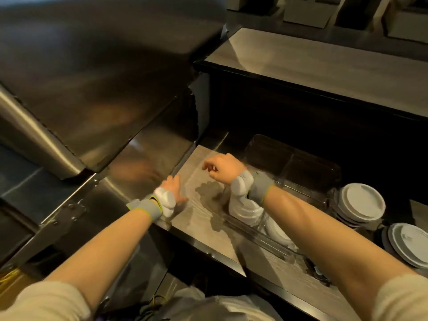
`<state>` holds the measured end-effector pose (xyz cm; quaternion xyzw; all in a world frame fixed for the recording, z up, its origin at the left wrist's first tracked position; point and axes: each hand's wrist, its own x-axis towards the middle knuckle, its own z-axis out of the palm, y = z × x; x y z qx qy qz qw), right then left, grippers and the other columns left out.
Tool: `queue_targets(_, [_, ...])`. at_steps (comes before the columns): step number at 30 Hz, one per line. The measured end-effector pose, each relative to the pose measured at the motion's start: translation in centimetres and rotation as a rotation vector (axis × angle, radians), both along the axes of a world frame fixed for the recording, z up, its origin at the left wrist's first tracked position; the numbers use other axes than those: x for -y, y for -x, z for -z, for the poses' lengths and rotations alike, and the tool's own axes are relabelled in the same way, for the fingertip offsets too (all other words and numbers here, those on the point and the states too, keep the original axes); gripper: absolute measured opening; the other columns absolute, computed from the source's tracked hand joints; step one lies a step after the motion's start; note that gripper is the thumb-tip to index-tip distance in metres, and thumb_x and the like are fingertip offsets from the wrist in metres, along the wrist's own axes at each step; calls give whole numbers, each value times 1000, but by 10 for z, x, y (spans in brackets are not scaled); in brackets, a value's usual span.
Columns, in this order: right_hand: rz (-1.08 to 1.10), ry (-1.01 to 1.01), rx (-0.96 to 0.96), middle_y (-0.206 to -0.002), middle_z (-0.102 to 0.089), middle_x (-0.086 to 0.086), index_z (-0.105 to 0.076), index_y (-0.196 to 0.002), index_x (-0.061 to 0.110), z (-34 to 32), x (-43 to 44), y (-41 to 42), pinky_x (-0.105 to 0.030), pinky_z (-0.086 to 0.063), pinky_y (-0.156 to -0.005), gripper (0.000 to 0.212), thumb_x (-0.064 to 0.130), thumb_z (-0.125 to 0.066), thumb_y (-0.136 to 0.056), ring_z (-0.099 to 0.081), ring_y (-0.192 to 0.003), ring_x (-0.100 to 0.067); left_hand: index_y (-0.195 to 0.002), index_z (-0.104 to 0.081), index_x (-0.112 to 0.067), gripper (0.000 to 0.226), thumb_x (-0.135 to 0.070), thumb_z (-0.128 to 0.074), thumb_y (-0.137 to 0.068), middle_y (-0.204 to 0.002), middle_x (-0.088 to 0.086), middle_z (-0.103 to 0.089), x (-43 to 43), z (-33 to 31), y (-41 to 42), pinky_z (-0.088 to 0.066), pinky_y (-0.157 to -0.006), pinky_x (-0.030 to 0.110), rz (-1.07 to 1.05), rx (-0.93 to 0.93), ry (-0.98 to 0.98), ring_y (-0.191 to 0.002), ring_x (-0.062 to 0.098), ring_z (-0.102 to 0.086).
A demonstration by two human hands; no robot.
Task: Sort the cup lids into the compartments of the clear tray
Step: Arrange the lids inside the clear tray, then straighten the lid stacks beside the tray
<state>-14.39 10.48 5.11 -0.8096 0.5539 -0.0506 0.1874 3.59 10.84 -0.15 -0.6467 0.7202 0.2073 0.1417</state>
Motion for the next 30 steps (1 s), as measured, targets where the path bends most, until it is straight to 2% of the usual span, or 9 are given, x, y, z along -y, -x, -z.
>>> queue_targets(4, [41, -320, -85, -132, -53, -14, -45, -132, 10, 29, 20, -41, -37, -41, -97, 42, 9, -49, -90, -51, -120, -31, -147, -6, -3, 101, -41, -70, -78, -151, 19, -19, -12, 26, -19, -29, -112, 41, 7, 9, -55, -138, 35, -23])
queue_targets(13, [246, -404, 32, -133, -50, -24, -50, -125, -3, 64, 16, -62, -43, -37, -100, 38, 16, -51, -92, -46, -124, -39, -149, -13, -7, 100, -44, -71, -76, -153, 9, -23, -17, 35, -22, -30, -110, 40, -121, -346, 127, -139, 27, -26])
queue_targets(15, [307, -426, 89, -132, -51, -25, -49, -124, -8, 63, 20, -60, -36, -41, -95, 40, 16, -51, -92, -46, -124, -39, -149, -10, -8, 99, -40, -71, -77, -153, 9, -23, -15, 30, -16, -32, -108, 40, -131, -372, 158, -139, 27, -26])
queue_targets(17, [315, -512, 128, -131, -51, -29, -48, -121, -17, 56, 30, -56, -23, -45, -75, 39, 10, -50, -93, -47, -123, -40, -149, -11, -10, 97, -40, -70, -78, -152, 9, -26, -10, 24, -12, -34, -107, 40, -132, -405, 204, -138, 27, -27])
queue_targets(19, [366, -477, 171, -129, -53, -27, -50, -121, -14, 44, 33, -42, -23, -47, -81, 37, 10, -48, -93, -49, -121, -39, -149, -11, -10, 94, -40, -68, -80, -151, 8, -26, -7, 14, -4, -31, -109, 37, -109, -480, 227, -139, 26, -24])
queue_targets(21, [457, -382, 221, -126, -56, -25, -51, -122, -5, 32, 32, -25, -41, -46, -95, 36, 16, -46, -94, -54, -115, -39, -149, -14, -11, 91, -37, -68, -81, -150, 9, -27, -5, 0, 9, -26, -110, 34, -86, -598, 259, -140, 25, -21])
queue_targets(25, [577, -226, 422, -114, -62, -25, -54, -120, 2, -7, 24, -2, -35, -46, -66, 34, 22, -40, -96, -58, -77, -30, -143, -28, -8, 80, -27, -72, -79, -142, 13, -36, 1, -31, 32, -27, -107, 32, -59, -736, 445, -133, 28, -29])
queue_targets(28, [617, -88, 482, -116, -63, -17, -58, -116, 5, -31, 7, 24, -36, -44, -83, 34, 28, -43, -96, -59, -101, -32, -140, -34, -6, 77, -25, -74, -77, -139, 14, -41, 2, -53, 54, -30, -107, 33, 32, -797, 523, -130, 28, -33])
queue_targets(30, [654, -50, 503, -114, -64, -15, -60, -111, 4, -40, -6, 50, -33, -41, -79, 35, 31, -45, -95, -58, -103, -29, -138, -37, -5, 75, -26, -74, -76, -137, 14, -43, -3, -66, 73, -30, -105, 32, 128, -821, 534, -129, 28, -34])
